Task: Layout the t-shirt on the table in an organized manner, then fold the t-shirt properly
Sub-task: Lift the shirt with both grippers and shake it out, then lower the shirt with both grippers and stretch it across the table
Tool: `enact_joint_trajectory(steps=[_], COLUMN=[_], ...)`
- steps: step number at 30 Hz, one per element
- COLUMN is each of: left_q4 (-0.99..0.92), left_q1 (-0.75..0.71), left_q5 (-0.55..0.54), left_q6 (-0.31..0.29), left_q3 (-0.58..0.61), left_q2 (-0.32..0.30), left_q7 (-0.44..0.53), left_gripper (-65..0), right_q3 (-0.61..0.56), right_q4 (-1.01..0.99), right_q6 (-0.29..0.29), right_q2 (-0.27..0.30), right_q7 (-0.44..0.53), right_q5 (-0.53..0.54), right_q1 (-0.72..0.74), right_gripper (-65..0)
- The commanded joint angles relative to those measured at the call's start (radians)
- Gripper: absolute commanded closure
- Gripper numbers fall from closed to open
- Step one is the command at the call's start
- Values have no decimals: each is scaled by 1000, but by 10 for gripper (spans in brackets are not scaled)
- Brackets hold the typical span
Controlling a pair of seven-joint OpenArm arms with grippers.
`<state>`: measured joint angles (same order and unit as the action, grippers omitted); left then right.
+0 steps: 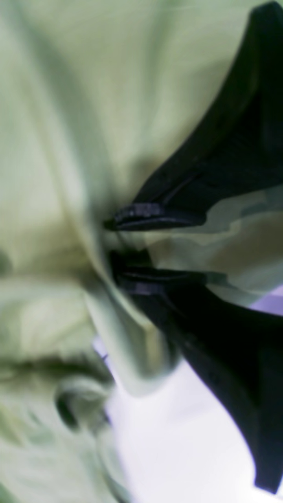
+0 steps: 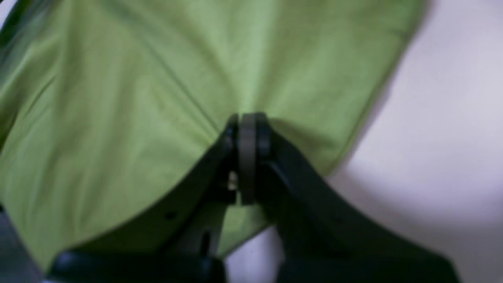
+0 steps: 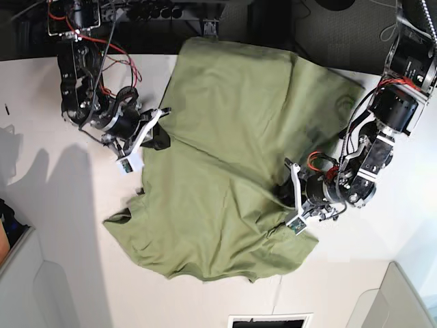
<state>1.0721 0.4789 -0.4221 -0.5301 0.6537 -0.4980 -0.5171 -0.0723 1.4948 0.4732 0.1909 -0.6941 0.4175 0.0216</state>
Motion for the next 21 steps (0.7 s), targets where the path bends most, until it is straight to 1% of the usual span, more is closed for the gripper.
enact_joint_trajectory(steps=[1, 4, 7, 9, 12, 15, 18, 19, 21], left_q4=[-22, -61, -41, 0, 99, 206, 302, 331, 379], left_q1=[35, 76, 97, 100, 97, 82, 31, 6, -45], left_q5=[41, 46, 30, 0, -83, -179, -211, -219, -228], left_q6=[20, 21, 20, 12, 10, 9, 0, -12, -17], left_q3=[11, 21, 21, 21, 21, 21, 21, 21, 21], left_q2=[9, 43, 40, 20, -37, -114, -185, -207, -246], left_q7=[-29, -39, -63, -71, -77, -119, -149, -151, -154], left_gripper=[-176, -176, -176, -176, -176, -176, -176, -176, -176], right_q3=[0, 1, 21, 50, 92, 114, 114, 114, 114], right_q4=[34, 111, 165, 177, 169, 148, 98, 69, -7], right_q6=[6, 5, 1, 1, 1, -6, -15, -18, -18], right_q2=[-10, -43, -75, -89, -89, -89, -89, -89, -89], right_q7=[-32, -19, 3, 5, 5, 5, 8, 15, 39], right_q5=[-14, -23, -48, -63, -70, -72, -103, -116, -159], right_q1=[-21, -72, -67, -37, 28, 106, 187, 216, 274], right_gripper=[0, 0, 0, 0, 0, 0, 0, 0, 0])
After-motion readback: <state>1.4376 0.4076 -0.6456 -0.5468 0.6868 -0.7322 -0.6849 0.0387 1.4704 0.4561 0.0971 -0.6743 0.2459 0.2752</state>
